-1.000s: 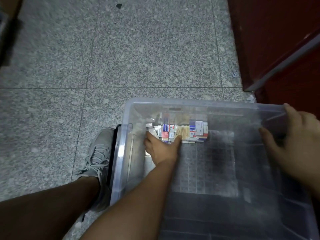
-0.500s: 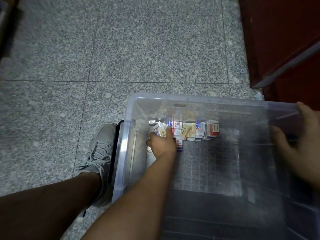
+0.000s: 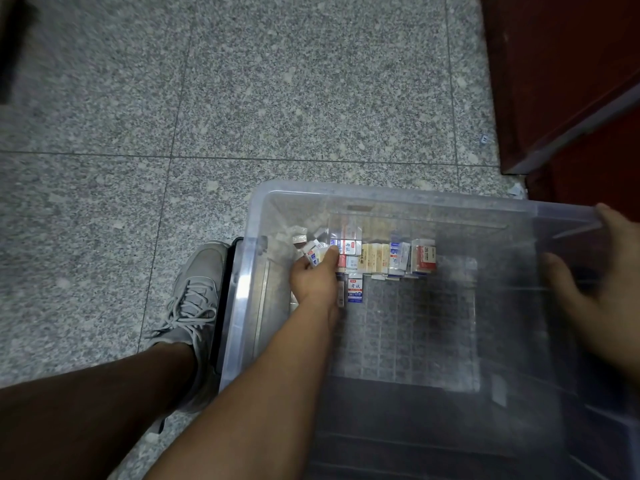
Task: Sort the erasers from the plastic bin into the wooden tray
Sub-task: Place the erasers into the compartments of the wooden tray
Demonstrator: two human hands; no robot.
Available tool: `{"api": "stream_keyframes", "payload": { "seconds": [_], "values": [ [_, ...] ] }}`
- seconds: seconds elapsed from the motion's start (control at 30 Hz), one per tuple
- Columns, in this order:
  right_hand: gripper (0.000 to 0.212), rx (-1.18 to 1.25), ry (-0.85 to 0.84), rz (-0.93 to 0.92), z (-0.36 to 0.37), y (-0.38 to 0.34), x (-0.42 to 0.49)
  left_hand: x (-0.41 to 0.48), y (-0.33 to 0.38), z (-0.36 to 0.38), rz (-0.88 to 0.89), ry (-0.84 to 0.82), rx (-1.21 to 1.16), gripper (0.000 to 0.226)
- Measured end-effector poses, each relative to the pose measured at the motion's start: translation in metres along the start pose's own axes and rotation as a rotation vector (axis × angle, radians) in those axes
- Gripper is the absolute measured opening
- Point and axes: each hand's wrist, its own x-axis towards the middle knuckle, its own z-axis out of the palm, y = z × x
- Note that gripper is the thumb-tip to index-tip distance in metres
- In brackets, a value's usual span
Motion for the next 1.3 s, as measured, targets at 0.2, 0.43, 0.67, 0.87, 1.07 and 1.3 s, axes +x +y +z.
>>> {"api": "stream_keyframes", "payload": {
  "seconds": [0.2, 0.43, 0.67, 0.87, 1.07, 1.3],
  "values": [
    [0.094, 0.016, 0.001, -0.002, 0.001, 0.002, 0.0, 0.0, 0.01, 0.007, -0.06, -0.066, 0.002, 0.027],
    [0.095, 0.018, -0.006, 0.005, 0.004, 0.009, 0.002, 0.001, 0.014, 0.018, -0.05, -0.039, -0.041, 0.029],
    [0.096, 0.029, 0.016, 0.009, 0.005, 0.008, 0.002, 0.0, 0.016, 0.019, 0.004, 0.01, -0.013, 0.032],
    [0.088, 0.044, 0.02, 0.0, 0.004, 0.007, 0.001, -0.001, 0.025, 0.017, -0.035, -0.086, -0.05, 0.032],
    [0.094, 0.021, 0.02, 0.017, 0.002, 0.003, -0.002, 0.0, 0.02, 0.014, 0.021, -0.104, -0.035, 0.031],
    [0.081, -0.002, 0.042, 0.009, -0.002, -0.012, -0.005, -0.016, 0.021, 0.006, 0.075, -0.086, 0.006, 0.021]
  ]
}}
